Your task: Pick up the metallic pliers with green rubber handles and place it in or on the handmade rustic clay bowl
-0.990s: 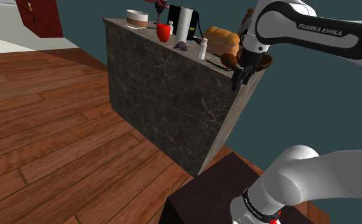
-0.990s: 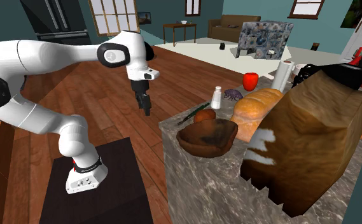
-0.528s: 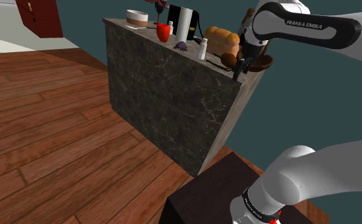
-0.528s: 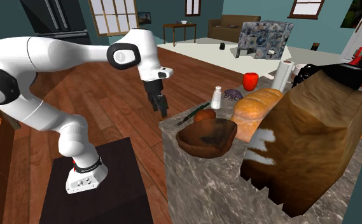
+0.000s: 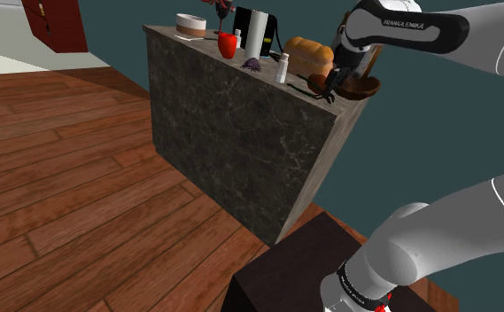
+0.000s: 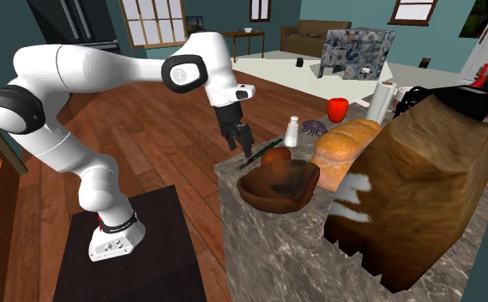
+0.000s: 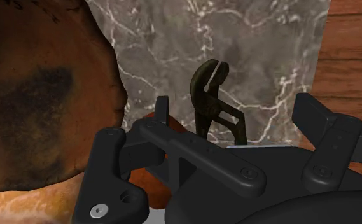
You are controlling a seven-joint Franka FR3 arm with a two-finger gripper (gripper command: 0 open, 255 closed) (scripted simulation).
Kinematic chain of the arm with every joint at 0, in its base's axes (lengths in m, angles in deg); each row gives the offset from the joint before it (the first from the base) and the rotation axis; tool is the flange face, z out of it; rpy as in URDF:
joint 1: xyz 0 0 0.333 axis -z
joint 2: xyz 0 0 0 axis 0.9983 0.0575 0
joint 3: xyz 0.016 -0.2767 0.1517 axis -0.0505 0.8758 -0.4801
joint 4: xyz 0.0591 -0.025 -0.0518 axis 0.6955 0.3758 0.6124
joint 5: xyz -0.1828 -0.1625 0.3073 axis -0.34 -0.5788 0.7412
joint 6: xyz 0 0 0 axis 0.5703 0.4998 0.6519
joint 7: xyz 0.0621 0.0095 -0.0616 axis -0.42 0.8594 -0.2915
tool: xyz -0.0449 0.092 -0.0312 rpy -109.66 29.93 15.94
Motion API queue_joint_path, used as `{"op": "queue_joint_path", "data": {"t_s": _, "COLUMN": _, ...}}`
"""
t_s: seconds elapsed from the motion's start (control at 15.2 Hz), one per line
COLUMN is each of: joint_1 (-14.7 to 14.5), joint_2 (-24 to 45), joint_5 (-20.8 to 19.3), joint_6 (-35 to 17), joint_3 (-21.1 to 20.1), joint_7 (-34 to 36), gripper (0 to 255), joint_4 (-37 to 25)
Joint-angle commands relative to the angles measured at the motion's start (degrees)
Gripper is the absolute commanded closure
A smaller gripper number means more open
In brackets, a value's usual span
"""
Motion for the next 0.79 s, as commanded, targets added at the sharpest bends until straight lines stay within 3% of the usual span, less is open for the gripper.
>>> {"op": "queue_joint_path", "data": {"t_s": 0.0, "joint_1": 0.07, "joint_2": 0.93, "joint_5": 0.02, "joint_6": -1.72, "joint_3": 0.61, "joint_7": -0.45, "gripper": 0, "joint_4": 0.31}}
{"op": "queue_joint_path", "data": {"t_s": 0.4, "joint_1": 0.33, "joint_2": 1.85, "joint_5": -0.14, "joint_6": -5.96, "joint_3": 1.55, "joint_7": -0.45, "gripper": 0, "joint_4": 3.53}}
{"op": "queue_joint_path", "data": {"t_s": 0.73, "joint_1": 0.33, "joint_2": 1.87, "joint_5": -0.14, "joint_6": -5.96, "joint_3": 1.55, "joint_7": -0.45, "gripper": 0, "joint_4": 3.51}}
